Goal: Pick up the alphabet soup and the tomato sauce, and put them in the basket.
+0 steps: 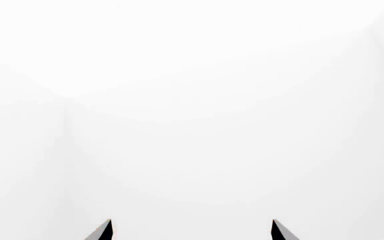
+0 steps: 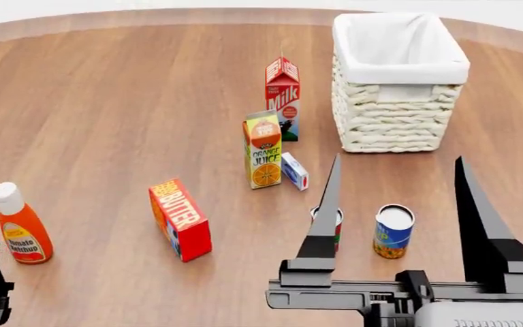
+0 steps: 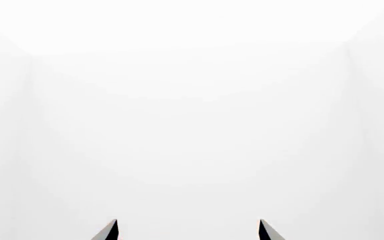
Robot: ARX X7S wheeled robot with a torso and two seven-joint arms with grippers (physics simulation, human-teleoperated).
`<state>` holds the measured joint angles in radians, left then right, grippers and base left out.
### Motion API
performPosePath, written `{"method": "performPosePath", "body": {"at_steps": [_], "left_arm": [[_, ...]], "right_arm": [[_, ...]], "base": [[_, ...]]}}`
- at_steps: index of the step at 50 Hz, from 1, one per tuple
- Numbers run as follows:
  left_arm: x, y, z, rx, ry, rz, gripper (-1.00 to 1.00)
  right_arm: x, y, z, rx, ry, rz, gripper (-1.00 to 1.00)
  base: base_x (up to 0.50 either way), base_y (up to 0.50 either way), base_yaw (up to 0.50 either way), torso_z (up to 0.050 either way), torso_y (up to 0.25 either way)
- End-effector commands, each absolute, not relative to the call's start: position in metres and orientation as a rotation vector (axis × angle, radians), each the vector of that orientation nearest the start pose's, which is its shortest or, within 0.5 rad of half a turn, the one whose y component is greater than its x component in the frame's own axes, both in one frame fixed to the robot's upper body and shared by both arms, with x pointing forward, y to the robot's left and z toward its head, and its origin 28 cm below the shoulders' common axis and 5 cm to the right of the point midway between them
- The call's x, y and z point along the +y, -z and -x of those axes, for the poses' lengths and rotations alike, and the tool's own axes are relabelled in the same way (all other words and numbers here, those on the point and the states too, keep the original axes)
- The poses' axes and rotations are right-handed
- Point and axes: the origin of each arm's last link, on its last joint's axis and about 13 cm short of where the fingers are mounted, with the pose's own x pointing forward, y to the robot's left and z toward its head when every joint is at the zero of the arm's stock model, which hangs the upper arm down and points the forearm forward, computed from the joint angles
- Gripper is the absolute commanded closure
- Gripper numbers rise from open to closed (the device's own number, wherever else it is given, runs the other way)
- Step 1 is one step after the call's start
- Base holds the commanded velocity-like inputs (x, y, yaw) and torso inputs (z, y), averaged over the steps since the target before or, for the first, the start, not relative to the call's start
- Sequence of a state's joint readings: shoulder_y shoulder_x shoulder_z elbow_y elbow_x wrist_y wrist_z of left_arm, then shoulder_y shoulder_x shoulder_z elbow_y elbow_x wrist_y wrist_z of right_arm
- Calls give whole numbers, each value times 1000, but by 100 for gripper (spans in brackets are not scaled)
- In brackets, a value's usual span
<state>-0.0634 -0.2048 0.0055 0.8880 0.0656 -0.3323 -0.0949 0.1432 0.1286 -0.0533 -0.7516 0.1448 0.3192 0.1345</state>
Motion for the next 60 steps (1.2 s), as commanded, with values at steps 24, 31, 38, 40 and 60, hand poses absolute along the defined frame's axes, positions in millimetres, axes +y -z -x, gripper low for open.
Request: {"method": "performPosePath", "body": {"at_steps": [24,31,38,40,60], "left_arm": [[225,-185,-175,-652,-42,-211,-100],[224,-186,-175,-650,-36,-212,-100],[224,-184,-176,-648,-34,-212,-100],[224,-184,-176,-647,-34,-211,-100],[223,-185,-175,-649,-26,-210,-100]], "right_arm": [[-97,-168,-200,-547,-45,-51,-100],[-97,-168,-200,-546,-43,-54,-100],[-97,-171,-201,-542,-36,-29,-100],[-97,-175,-201,-543,-37,-23,-100],[-96,-165,-199,-547,-48,-23,-100]], "base": [[0,-135,0,14,0],[0,-239,0,0,0],[0,-24,0,0,0],[62,0,0,0,0],[311,0,0,0,0]]}}
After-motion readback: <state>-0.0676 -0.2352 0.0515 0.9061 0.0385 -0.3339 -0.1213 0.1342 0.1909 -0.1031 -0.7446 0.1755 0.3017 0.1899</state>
